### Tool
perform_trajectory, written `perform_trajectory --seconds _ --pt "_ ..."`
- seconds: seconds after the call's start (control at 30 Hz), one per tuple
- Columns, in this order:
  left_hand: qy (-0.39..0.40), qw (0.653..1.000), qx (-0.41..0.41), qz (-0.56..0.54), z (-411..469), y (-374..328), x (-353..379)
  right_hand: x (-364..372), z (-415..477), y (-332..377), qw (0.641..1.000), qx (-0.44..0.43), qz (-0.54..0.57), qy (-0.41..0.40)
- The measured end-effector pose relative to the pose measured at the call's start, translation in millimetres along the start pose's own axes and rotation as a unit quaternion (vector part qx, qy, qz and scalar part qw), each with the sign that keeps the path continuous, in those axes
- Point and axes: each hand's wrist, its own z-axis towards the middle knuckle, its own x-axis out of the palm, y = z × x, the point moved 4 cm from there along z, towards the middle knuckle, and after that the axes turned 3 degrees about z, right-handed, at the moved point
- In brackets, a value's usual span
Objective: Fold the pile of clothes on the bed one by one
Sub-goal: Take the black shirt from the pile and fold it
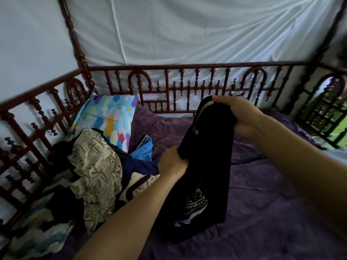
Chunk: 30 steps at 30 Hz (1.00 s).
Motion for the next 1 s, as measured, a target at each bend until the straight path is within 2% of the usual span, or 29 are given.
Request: perform_trajectory --seconds 0.13,0.2,0.23,0.27,0.33,0.37,0.4,0.43,0.53,0.57,0.6,0.67,0.73,0.77,0.83,0.93,1.0 --pt "0.052 0.998 0.011 0.045 -11 13 -23 -47 -39 36 0.997 -0.072 -0.007 -0.019" --pt "0.060 0.998 -0.010 0.003 -4 13 -58 -76 -55 48 0.986 -0.113 -0.107 -0.062" --pt "0.057 0.998 -0.010 -0.024 2 5 -77 -89 -61 50 0.966 -0.132 -0.203 -0.088" --pt "0.052 0.998 -0.001 -0.046 6 -6 -95 -98 -66 51 0.929 -0.148 -0.322 -0.110" --pt "0.049 0.995 0.018 -0.080 8 -35 -125 -111 -70 52 0.810 -0.172 -0.544 -0.137" --pt "0.048 0.992 0.024 -0.111 7 -49 -134 -118 -72 54 0.759 -0.182 -0.605 -0.156" --pt "0.052 0.986 0.029 -0.158 3 -62 -142 -122 -76 59 0.743 -0.197 -0.613 -0.182" --pt "0.059 0.975 0.029 -0.210 -1 -73 -148 -127 -81 65 0.750 -0.219 -0.590 -0.205" --pt "0.093 0.931 0.042 -0.351 -22 -103 -152 -138 -93 82 0.876 -0.264 -0.351 -0.198" --pt "0.098 0.922 0.056 -0.371 -30 -113 -151 -141 -98 86 0.900 -0.268 -0.287 -0.190" --pt "0.094 0.923 0.082 -0.365 -38 -123 -150 -145 -103 89 0.908 -0.270 -0.251 -0.196" --pt "0.065 0.953 0.166 -0.246 -48 -141 -153 -159 -110 95 0.904 -0.278 -0.237 -0.223" --pt "0.059 0.966 0.245 -0.054 -56 -149 -156 -177 -119 97 0.889 -0.283 -0.265 -0.242" --pt "0.059 0.962 0.263 0.036 -57 -149 -159 -185 -122 96 0.879 -0.282 -0.296 -0.246" --pt "0.070 0.954 0.251 0.146 -54 -145 -162 -195 -129 88 0.850 -0.280 -0.374 -0.241" --pt "0.067 0.951 0.226 0.201 -35 -134 -161 -191 -138 72 0.811 -0.302 -0.462 -0.194" --pt "0.057 0.962 0.217 0.156 -14 -130 -164 -181 -142 64 0.829 -0.313 -0.450 -0.109"
